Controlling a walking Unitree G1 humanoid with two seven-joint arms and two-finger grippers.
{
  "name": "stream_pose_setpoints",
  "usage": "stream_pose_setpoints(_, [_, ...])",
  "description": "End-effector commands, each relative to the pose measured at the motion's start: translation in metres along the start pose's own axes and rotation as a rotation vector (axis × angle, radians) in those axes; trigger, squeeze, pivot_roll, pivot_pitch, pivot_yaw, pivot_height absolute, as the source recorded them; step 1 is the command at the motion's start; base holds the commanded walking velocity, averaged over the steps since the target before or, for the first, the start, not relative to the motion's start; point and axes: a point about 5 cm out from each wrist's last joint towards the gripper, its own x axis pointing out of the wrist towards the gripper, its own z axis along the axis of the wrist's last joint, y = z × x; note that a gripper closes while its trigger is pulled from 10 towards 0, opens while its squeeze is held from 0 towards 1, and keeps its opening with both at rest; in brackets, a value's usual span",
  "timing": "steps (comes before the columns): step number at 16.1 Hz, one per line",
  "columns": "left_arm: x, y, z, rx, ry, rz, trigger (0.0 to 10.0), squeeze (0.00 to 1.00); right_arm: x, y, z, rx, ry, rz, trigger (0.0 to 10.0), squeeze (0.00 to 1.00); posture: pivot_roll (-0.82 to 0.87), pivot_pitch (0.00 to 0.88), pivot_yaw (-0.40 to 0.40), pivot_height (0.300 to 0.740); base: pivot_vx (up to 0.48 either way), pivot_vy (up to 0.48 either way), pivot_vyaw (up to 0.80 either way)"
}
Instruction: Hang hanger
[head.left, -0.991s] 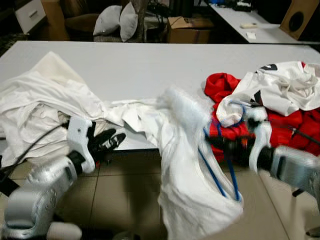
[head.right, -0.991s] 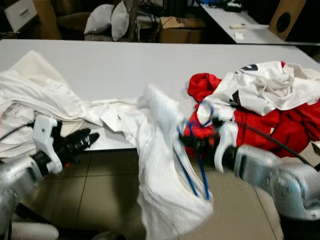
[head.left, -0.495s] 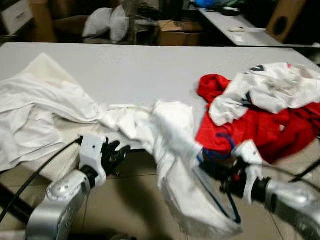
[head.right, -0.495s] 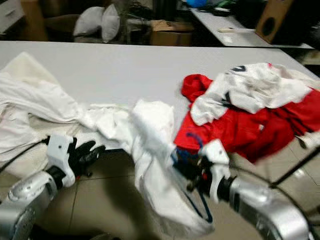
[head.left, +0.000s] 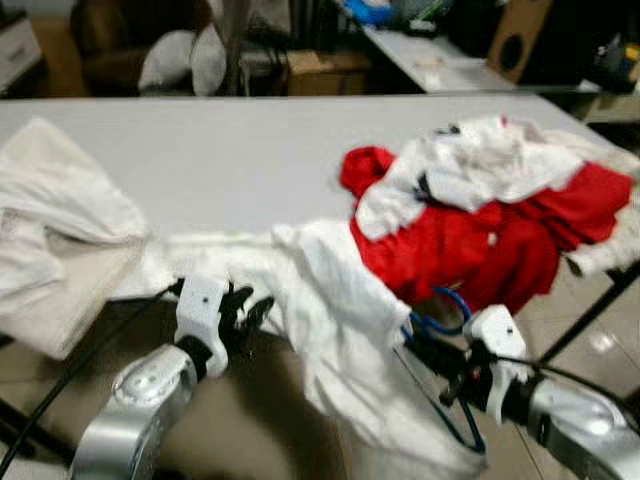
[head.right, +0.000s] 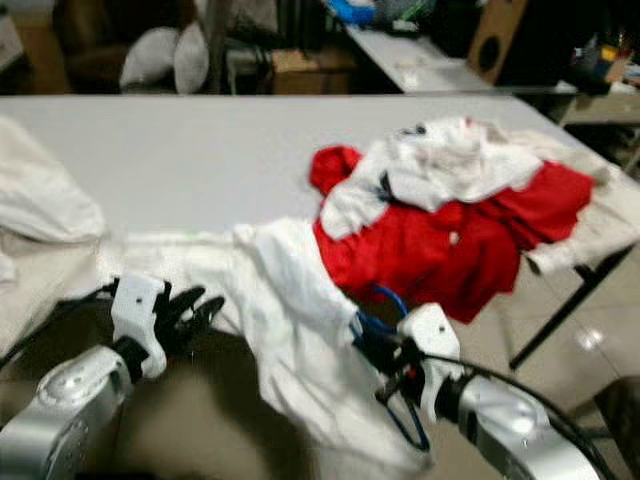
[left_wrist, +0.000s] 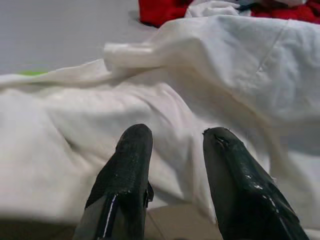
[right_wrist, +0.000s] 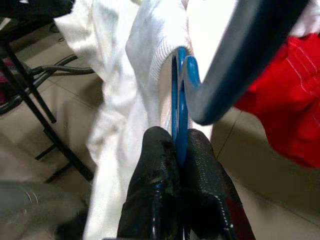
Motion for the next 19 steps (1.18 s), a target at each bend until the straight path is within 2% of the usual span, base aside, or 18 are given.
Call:
stream_pose_setpoints(1, [-0.003, 0.002, -0.003, 0.011, 0.015, 0.013, 10.0, 0.0, -0.002, 0.003, 0.007, -0.022, -0.028, 0.045, 10.0, 0.0, 0.0, 0.0, -0.035, 0.74, 0.0, -0.461, 0.0])
stream_pose_setpoints(4, [-0.006, 0.005, -0.004, 0.02, 0.02, 0.012, 10.0, 0.0, -0.009, 0.011, 0.003, -0.025, 0.01, 0.166, 10.0, 0.0, 0.0, 0.0, -0.034, 0.74, 0.0, -0.455, 0.0])
stream_pose_setpoints(5, [-0.009, 0.011, -0.002, 0.029, 0.017, 0.025, 10.0, 0.0, -0.018, 0.013, -0.016, -0.074, 0.152, 0.255, 10.0, 0.0, 0.0, 0.0, -0.038, 0.74, 0.0, -0.428, 0.0])
stream_pose_setpoints(6, [-0.009, 0.012, -0.002, 0.029, 0.016, 0.026, 10.0, 0.0, -0.019, 0.013, -0.019, -0.085, 0.169, 0.255, 10.0, 0.0, 0.0, 0.0, -0.038, 0.74, 0.0, -0.349, 0.0])
stream_pose_setpoints(7, [-0.011, 0.014, -0.004, 0.009, 0.029, 0.039, 10.0, 0.0, -0.014, 0.003, -0.021, -0.081, 0.157, 0.155, 10.0, 0.0, 0.01, 0.0, -0.046, 0.74, 0.0, 0.0, 0.0])
stream_pose_setpoints(8, [-0.012, 0.015, -0.006, 0.024, 0.04, 0.045, 10.0, 0.0, -0.009, -0.007, -0.024, -0.052, 0.163, 0.057, 10.0, 0.0, 0.01, 0.0, -0.049, 0.74, 0.0, 0.0, 0.0])
stream_pose_setpoints(11, [-0.011, 0.015, -0.012, 0.052, 0.074, 0.058, 10.0, 0.0, 0.001, -0.017, -0.032, -0.062, 0.193, -0.027, 10.0, 0.0, 0.01, 0.0, -0.053, 0.74, 0.0, 0.0, 0.17])
stream_pose_setpoints(14, [-0.01, 0.017, -0.012, 0.022, 0.096, 0.08, 10.0, 0.0, 0.013, -0.026, -0.033, -0.074, 0.197, -0.093, 10.0, 0.0, 0.02, 0.0, -0.055, 0.74, 0.0, 0.0, 0.8])
stream_pose_setpoints(15, [-0.01, 0.017, -0.013, -0.006, 0.114, 0.069, 10.0, 0.0, 0.019, -0.029, -0.028, -0.07, 0.16, -0.122, 10.0, 0.0, 0.02, 0.0, -0.052, 0.74, 0.0, 0.0, 0.8])
stream_pose_setpoints(17, [-0.013, 0.014, -0.013, 0.018, 0.106, 0.026, 10.0, 0.0, 0.025, -0.032, -0.02, -0.1, 0.115, -0.152, 10.0, 0.0, 0.02, 0.0, -0.043, 0.74, 0.0, 0.0, 0.8])
stream_pose_setpoints(19, [-0.013, 0.02, -0.012, 0.019, 0.093, 0.083, 10.0, 0.0, 0.028, -0.037, -0.017, -0.113, 0.099, -0.168, 10.0, 0.0, 0.02, 0.0, -0.037, 0.74, 0.0, 0.0, 0.8])
